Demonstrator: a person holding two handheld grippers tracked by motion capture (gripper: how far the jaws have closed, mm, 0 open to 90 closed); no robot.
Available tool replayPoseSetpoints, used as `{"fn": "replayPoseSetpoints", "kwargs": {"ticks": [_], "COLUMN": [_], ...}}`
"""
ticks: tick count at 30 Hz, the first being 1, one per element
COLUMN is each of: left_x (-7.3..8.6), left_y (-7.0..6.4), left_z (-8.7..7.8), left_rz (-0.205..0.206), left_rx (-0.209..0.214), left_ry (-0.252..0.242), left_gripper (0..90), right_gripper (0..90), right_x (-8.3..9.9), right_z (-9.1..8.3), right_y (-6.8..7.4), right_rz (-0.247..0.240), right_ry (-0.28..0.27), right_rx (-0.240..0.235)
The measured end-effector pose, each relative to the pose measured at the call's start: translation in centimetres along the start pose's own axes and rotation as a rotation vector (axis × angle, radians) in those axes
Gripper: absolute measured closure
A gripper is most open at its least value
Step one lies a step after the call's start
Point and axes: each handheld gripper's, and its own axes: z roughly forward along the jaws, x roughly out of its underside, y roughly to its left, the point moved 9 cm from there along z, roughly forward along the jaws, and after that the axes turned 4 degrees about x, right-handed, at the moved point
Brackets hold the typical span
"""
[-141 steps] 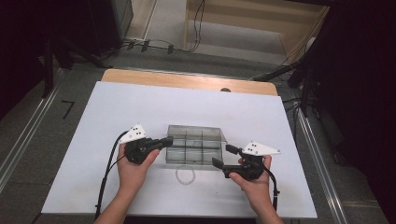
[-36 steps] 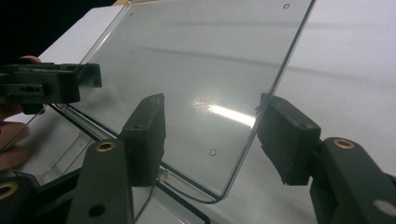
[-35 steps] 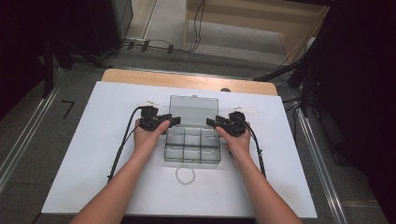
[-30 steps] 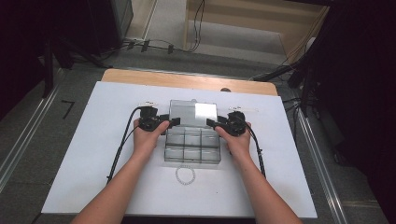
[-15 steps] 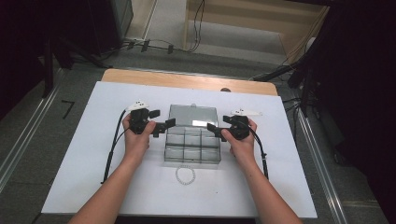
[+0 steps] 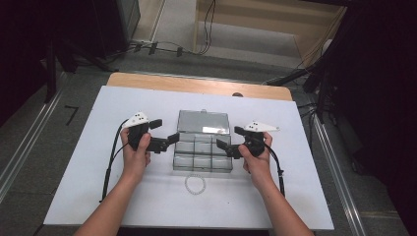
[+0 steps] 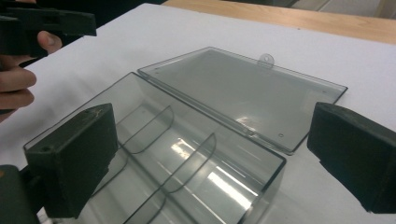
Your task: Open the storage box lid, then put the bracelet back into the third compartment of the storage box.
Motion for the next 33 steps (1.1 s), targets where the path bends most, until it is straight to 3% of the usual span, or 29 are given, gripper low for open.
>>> {"fn": "replayPoseSetpoints", "kwargs": {"ticks": [8, 14, 18, 24, 27, 33], "left_x": [0.6, 1.0, 1.5, 2.3, 2.9, 3.3], "left_y": [-1.3, -2.3, -2.4, -2.4, -2.4, -2.9], "left_z": [-1.4, -2.8, -4.0, -5.6, -6.4, -8.4], "left_rz": [0.039, 0.068, 0.060, 0.091, 0.080, 0.083], "left_rx": [0.000, -0.006, -0.009, -0.037, -0.043, -0.045], "left_ry": [-0.003, -0.019, -0.054, -0.047, -0.043, -0.057], "left_gripper": [0.0, 0.0, 0.0, 0.0, 0.0, 0.0], "right_gripper": [0.0, 0.0, 0.0, 0.0, 0.0, 0.0], "right_x": [0.6, 1.2, 1.6, 1.9, 2.0, 2.8], "right_z": [-1.2, -2.0, -2.5, -3.7, -4.2, -4.9], "right_y": [1.7, 2.6, 3.4, 4.7, 5.1, 6.5], "right_rz": [-0.056, -0.062, -0.074, -0.091, -0.101, -0.134], "right_ry": [0.002, 0.004, 0.018, 0.021, 0.025, 0.072], "right_rx": [-0.010, -0.025, -0.043, -0.067, -0.061, -0.111]}}
